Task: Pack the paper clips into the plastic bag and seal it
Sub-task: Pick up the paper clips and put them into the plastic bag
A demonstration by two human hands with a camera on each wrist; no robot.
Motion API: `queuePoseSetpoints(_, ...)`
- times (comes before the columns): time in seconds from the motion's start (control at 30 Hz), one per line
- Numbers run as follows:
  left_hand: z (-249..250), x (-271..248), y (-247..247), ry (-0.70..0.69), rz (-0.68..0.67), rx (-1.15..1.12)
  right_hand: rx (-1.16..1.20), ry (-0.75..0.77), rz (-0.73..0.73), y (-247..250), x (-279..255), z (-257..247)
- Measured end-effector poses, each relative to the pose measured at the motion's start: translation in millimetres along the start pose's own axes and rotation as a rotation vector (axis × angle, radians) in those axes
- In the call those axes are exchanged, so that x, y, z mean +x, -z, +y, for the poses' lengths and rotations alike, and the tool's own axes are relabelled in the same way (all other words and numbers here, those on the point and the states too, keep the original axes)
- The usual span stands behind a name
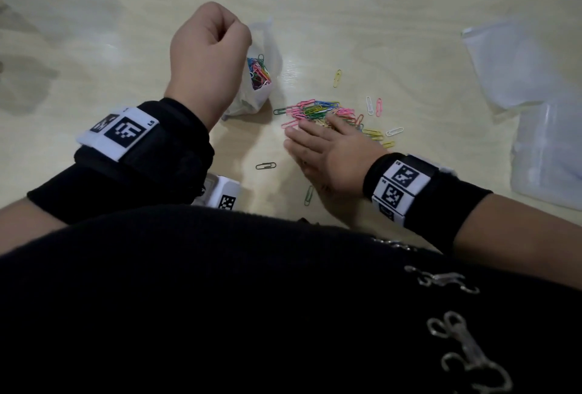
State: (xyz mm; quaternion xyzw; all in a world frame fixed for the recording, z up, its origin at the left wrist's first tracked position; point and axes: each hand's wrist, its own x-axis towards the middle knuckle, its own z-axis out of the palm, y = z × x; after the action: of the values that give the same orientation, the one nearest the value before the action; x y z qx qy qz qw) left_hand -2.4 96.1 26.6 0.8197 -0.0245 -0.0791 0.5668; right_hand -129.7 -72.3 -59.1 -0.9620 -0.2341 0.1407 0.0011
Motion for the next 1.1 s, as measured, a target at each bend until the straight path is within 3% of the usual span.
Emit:
queuePoseSetpoints(0.1,1,-5,-7,0.0,-0.034,0.018,0.033,-0.118,0.064,5,-9,9)
queuePoseSetpoints(0.2,1,-12,-15,-0.004,-0.096,0.042,0.152,-0.326,-0.043,12,-10,12)
queuePoseSetpoints(0.3,3,-19,-24,-0.017,-0.176,0.078,0.165,-0.357,-0.061,7,-9,13)
queuePoseSetpoints(0.5,2,-31,-36,-0.037,-0.382,0.135,0.246,-0.401,0.105,3,-18,17)
queuePoseSetpoints(0.67,1,-31,-42,-0.039,-0.477,0.223,0.348,-0.542,0.117,13,-22,26)
queuePoseSetpoints(0.87,-2,-30,-47,-0.01,-0.462,0.27,0.753,-0.843,0.211,41,-27,40)
queuePoseSetpoints(1.1,-7,-28,-47,0.013,-0.448,0.283,1.411,-0.874,0.352,76,-21,34)
